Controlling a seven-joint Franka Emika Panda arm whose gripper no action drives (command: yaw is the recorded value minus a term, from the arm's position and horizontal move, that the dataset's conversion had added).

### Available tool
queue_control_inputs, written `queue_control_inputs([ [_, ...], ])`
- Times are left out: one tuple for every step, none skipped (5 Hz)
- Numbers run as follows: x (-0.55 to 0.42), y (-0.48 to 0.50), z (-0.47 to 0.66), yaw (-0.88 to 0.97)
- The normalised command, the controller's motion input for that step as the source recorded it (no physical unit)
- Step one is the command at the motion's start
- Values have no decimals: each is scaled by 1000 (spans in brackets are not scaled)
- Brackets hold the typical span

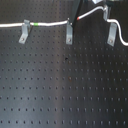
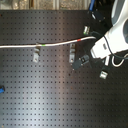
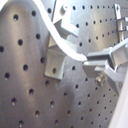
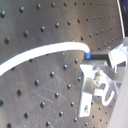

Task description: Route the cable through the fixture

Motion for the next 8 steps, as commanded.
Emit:
queue_control_inputs([
  [0, 0, 0, -31],
  [34, 19, -126, -371],
  [137, 87, -321, -671],
  [122, 97, -328, -706],
  [67, 64, -172, -640],
  [2, 0, -96, -511],
  [-87, 60, 74, 0],
  [-103, 264, 164, 29],
])
